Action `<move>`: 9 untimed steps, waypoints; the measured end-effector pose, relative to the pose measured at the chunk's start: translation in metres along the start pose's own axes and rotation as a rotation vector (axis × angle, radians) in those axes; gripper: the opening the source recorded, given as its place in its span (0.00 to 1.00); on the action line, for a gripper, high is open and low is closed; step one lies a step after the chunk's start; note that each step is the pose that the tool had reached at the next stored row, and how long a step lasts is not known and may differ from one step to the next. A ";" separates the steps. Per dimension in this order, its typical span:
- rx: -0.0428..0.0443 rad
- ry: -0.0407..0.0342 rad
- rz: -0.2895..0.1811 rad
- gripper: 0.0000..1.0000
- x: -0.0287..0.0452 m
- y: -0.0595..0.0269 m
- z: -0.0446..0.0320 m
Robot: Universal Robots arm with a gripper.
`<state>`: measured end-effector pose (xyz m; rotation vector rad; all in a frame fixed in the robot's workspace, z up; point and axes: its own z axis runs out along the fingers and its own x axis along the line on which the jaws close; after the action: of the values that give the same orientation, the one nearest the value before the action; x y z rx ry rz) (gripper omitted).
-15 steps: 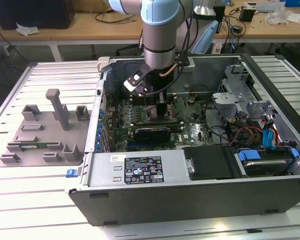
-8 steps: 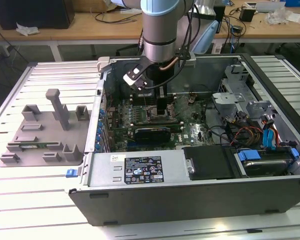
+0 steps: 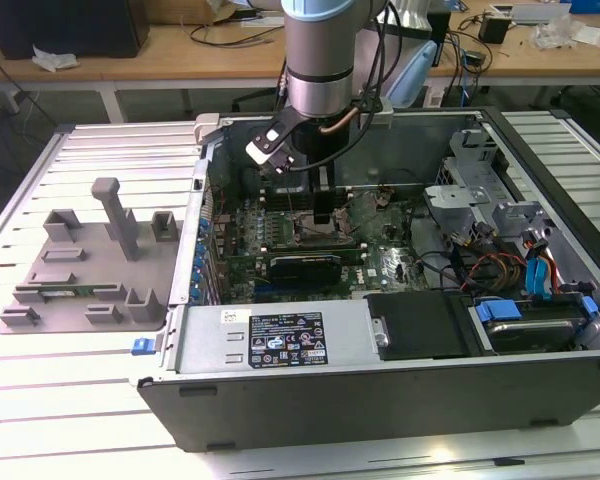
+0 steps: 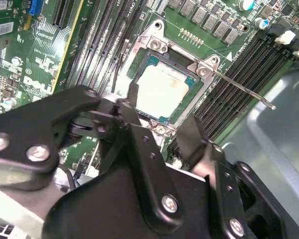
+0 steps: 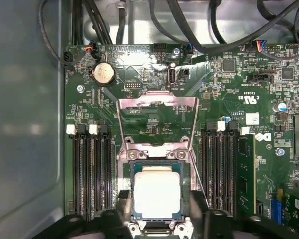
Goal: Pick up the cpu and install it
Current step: 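Place the cpu into insertion slot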
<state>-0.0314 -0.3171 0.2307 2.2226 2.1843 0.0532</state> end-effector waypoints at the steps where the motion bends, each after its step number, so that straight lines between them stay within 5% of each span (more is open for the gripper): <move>1: 0.0000 -0.0003 0.000 0.47 0.0000 0.0000 0.0000; 3: 0.0000 -0.0006 0.000 0.35 0.0000 0.0000 0.0000; 5: 0.0000 -0.0010 0.000 0.35 0.0000 0.0000 0.0000; 9: 0.0000 -0.0017 0.000 0.11 0.0000 0.0000 0.0000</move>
<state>-0.0314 -0.3170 0.2307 2.2217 2.1835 0.0514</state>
